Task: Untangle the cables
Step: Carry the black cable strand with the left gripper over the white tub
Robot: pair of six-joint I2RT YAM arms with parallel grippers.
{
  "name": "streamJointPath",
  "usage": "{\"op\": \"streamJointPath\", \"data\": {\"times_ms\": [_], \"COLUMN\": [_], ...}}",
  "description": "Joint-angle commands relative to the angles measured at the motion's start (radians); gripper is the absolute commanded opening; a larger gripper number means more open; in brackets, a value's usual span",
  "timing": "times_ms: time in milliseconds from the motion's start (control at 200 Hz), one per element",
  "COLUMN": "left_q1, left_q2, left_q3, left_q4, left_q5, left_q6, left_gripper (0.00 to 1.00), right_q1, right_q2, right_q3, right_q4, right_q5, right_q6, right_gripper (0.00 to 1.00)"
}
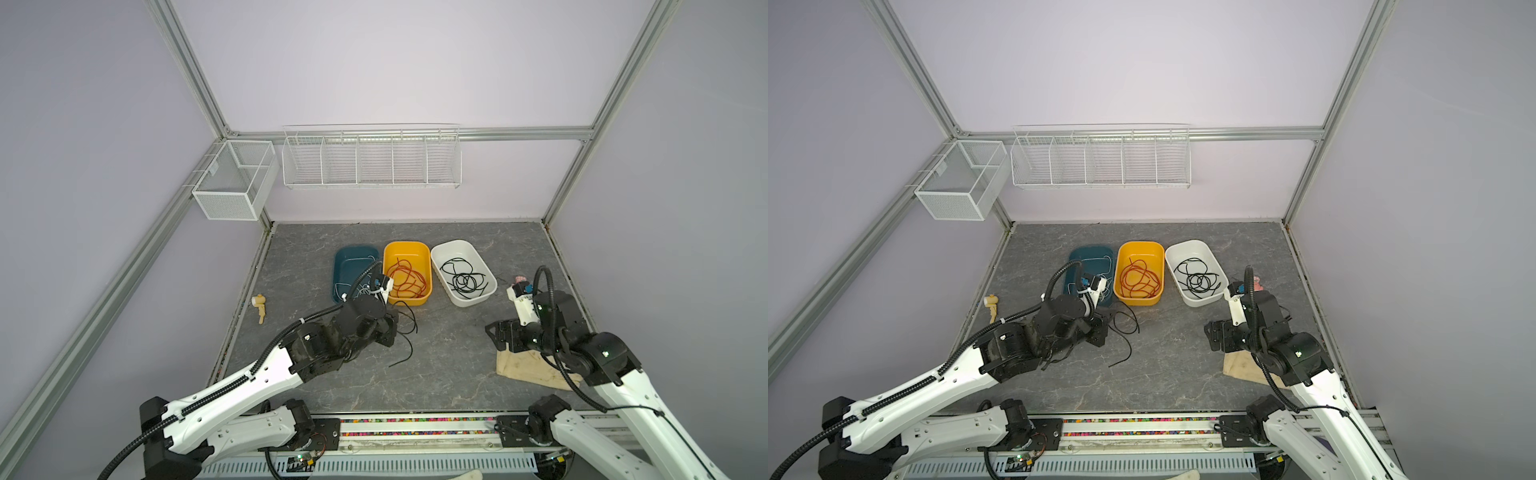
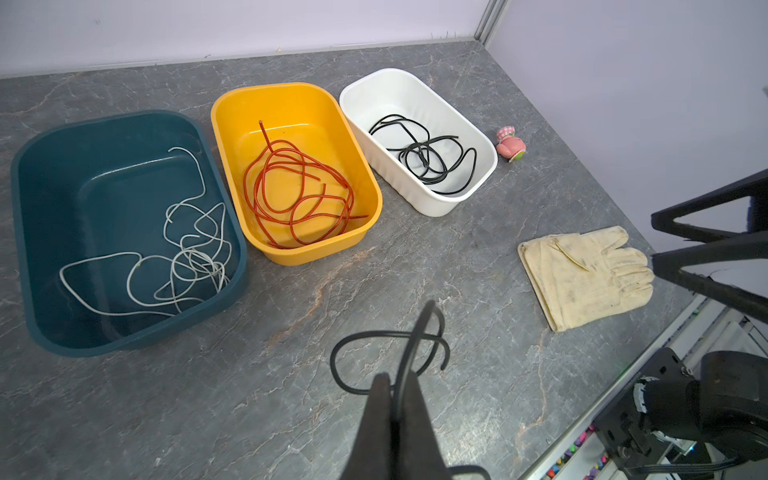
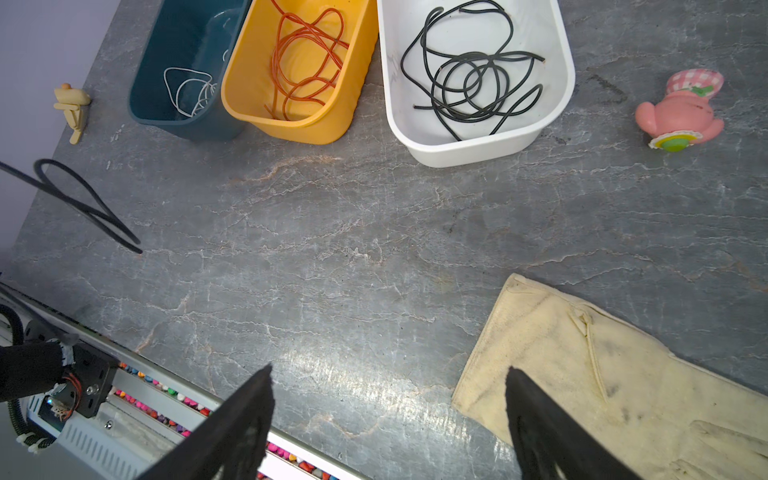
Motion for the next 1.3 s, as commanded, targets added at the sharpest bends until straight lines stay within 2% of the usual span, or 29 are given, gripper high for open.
{"op": "streamJointPath", "data": {"times_ms": [0, 575, 979, 1139, 1294], "left_q1": [-0.005, -0.002, 0.054, 0.074, 0.103], "left_q2": [0.05, 0.419, 0.674, 0.754, 0.84], "left_q3": [0.09, 0.5, 0.778, 0.823, 0.875], "left_q4": [-0.03, 0.006, 0.041, 0.111, 0.162], "left_q5": [-0.002, -0.008, 0.013, 0.018, 0.046], "left_q6": [0.062, 0.27, 0.377, 0.403, 0.375], "left_gripper": [0.0, 0.0, 0.0, 0.0, 0.0], "right_q1": [0.019, 0.042, 0.044, 0.043, 0.042], "right_q2": [0.0, -0.044, -0.105, -0.123, -0.124], "right_q3": [-0.012, -0.055, -0.071, -0.078, -0.078], "right_q4": [0.013, 0.054, 0.076, 0.085, 0.086], "right_q5": [0.012, 0.02, 0.05, 0.052, 0.05], "right_q6": [0.01, 0.007, 0.003, 0.002, -0.001], "right_gripper": [0.88, 0.88, 0.88, 0.88, 0.88]}}
